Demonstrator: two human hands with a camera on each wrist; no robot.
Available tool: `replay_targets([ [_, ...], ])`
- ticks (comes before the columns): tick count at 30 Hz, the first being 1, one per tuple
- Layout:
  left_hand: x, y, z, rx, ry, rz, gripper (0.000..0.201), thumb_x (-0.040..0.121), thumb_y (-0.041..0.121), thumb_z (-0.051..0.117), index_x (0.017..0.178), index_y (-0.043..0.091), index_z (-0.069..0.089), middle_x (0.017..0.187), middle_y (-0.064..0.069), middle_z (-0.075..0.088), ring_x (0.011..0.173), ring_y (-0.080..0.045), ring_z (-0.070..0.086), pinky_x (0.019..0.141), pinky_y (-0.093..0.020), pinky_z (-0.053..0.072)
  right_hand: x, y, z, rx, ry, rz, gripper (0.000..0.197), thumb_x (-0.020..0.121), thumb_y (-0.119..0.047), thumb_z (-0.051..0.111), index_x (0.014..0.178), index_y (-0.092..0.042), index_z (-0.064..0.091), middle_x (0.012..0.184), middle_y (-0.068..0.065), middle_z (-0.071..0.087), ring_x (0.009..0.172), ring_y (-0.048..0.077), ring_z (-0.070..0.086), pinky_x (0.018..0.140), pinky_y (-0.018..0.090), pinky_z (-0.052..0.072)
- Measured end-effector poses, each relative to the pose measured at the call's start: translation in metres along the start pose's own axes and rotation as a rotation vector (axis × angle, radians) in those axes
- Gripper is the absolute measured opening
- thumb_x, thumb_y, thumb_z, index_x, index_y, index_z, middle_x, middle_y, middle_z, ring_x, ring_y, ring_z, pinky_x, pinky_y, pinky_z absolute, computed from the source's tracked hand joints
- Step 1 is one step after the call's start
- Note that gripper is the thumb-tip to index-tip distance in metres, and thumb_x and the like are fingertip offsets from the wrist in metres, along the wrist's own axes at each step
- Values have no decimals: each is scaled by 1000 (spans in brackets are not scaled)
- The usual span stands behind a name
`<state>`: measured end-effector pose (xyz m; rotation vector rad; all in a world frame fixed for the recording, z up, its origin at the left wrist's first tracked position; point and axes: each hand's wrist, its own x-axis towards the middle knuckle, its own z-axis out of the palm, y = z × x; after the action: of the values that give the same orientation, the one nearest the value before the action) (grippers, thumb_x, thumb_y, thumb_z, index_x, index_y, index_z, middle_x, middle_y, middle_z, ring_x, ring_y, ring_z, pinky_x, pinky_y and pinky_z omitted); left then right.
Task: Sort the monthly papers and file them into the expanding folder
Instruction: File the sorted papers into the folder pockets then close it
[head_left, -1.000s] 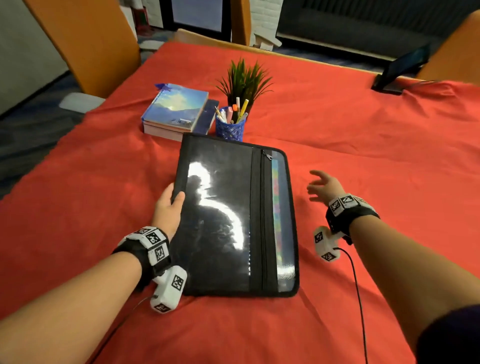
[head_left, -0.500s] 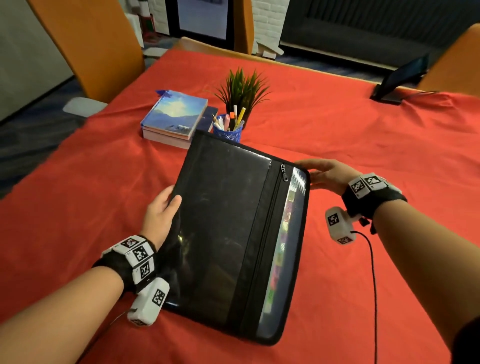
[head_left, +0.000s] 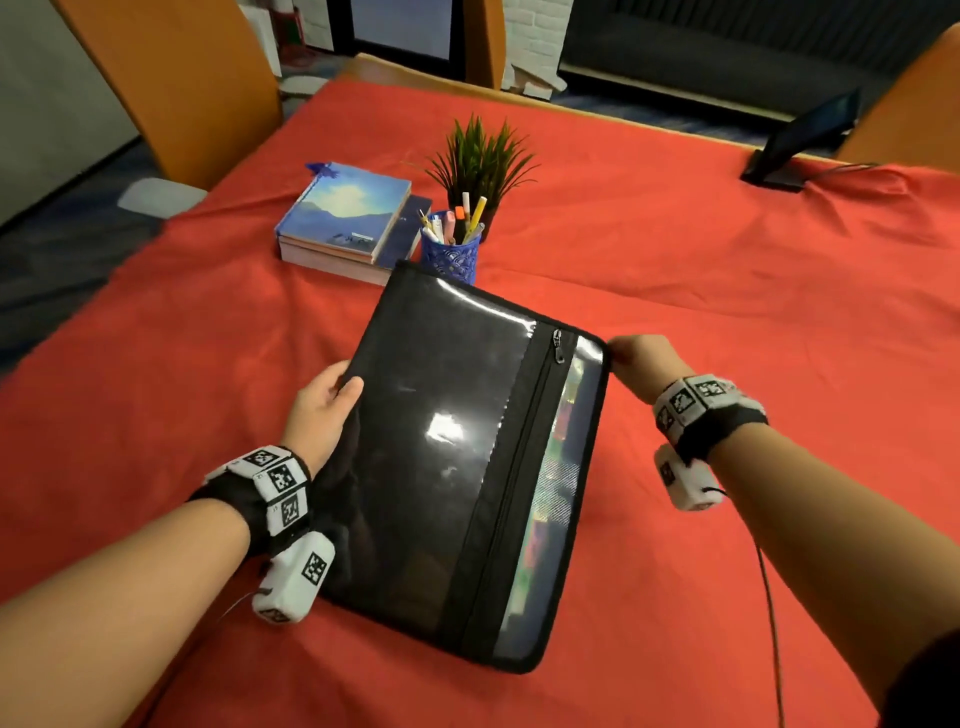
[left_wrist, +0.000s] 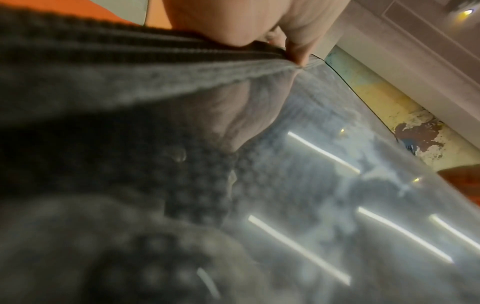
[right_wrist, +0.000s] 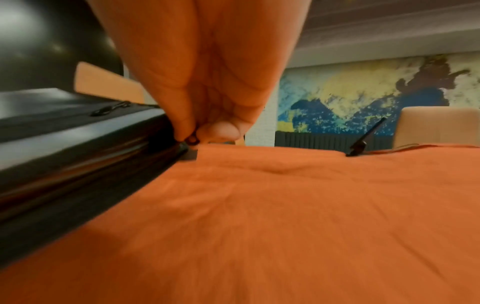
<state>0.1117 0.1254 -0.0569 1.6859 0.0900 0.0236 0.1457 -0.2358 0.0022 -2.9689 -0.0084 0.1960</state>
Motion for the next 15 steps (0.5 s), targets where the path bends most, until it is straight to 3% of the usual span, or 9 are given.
replay_targets([
  [2,2,-3,3,50,-33,-7,30,95,4,47,124,3,54,113,-5,61,99,-11,60,90,-11,45,-11,1,17,-34,-36,81,23,91,-8,44,96,1,63,98,23,66,93,36,61,71,33,41],
  [3,3,-5,4,75,-49,-13,29,95,5,47,124,3,54,112,-4,61,97,-8,59,91,-11,45,-16,3,26,67,-22,135,22,90,-6,44,94,1,65,95,24,66,91,36,61,72,34,41],
  [6,5,-9,7,131,-78,-18,28,96,6,47,122,5,55,101,6,62,95,-7,58,81,-1,41,-27,6,41,431,11,274,25,85,1,47,72,-11,65,65,13,62,63,27,57,67,32,39],
  [7,7,-10,7,164,-77,-17,27,96,7,47,121,5,56,101,5,63,96,-9,57,80,-1,40,-28,6,45,454,7,296,26,85,0,47,72,-12,65,64,11,60,62,25,55,67,31,40],
  [10,11,-14,7,249,-66,-39,28,96,11,48,121,3,56,111,-7,63,102,-17,56,89,-20,39,-41,0,51,219,-44,276,22,90,-9,46,95,-2,67,92,22,67,88,34,62,75,34,44],
  [12,13,-17,9,275,-60,-64,28,96,11,48,120,2,56,113,-13,63,102,-22,57,91,-27,40,-61,-10,55,36,-189,213,24,92,-16,45,102,-5,64,104,20,65,97,34,60,77,33,44],
  [15,17,-19,12,343,-6,-103,28,96,12,47,120,0,55,116,-18,61,107,-27,56,92,-32,39,-103,-35,64,-179,-382,-3,25,91,-28,45,107,-14,60,109,11,65,101,31,61,80,33,45],
])
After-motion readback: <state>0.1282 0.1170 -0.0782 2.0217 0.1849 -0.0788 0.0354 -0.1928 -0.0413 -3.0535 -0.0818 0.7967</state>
